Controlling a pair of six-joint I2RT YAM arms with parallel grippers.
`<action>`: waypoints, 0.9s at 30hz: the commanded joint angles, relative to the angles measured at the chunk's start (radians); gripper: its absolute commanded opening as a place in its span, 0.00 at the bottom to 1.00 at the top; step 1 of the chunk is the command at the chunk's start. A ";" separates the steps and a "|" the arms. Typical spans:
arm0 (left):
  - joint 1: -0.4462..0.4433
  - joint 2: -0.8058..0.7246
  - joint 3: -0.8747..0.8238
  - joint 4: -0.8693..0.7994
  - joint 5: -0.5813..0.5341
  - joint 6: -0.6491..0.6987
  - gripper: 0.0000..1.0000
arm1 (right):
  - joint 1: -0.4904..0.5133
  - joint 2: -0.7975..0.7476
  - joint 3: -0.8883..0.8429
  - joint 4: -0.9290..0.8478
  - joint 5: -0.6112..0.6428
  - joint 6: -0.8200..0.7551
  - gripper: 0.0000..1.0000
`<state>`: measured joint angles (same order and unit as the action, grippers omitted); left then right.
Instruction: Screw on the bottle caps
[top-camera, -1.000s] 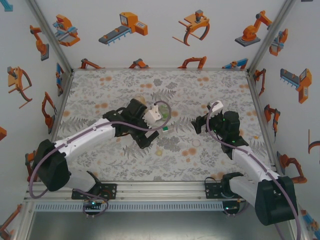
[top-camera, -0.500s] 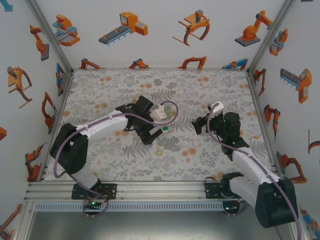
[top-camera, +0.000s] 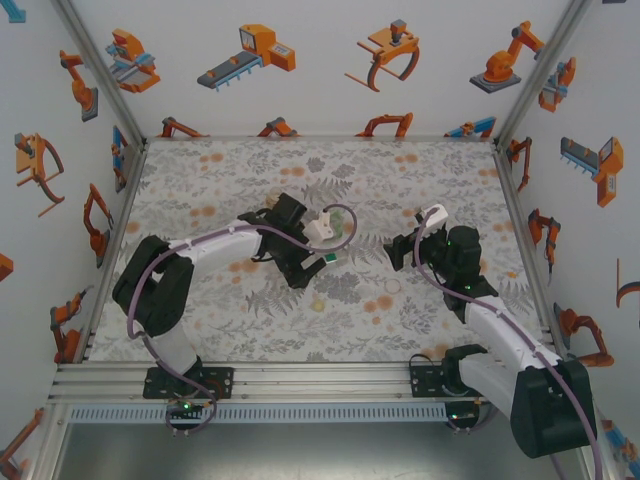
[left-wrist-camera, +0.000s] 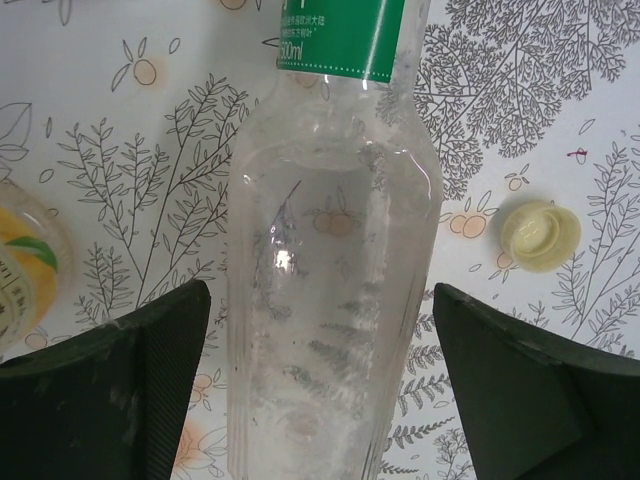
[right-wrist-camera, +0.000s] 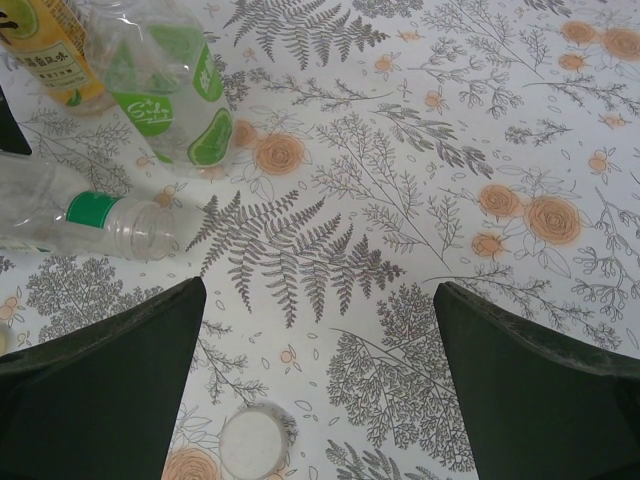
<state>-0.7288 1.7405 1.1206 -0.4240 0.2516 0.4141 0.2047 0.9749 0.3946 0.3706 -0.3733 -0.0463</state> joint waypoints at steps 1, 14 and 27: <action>-0.006 0.012 -0.011 -0.002 0.011 0.041 0.84 | 0.005 -0.005 -0.009 0.016 0.005 -0.007 0.87; -0.033 0.063 -0.006 -0.009 -0.062 0.065 0.81 | 0.005 0.000 -0.014 0.025 0.007 -0.007 0.87; -0.048 0.083 0.003 -0.015 -0.077 0.075 0.75 | 0.006 -0.004 -0.020 0.030 0.014 -0.008 0.86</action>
<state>-0.7712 1.7947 1.1107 -0.4149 0.1638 0.4675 0.2047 0.9794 0.3824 0.3721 -0.3729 -0.0463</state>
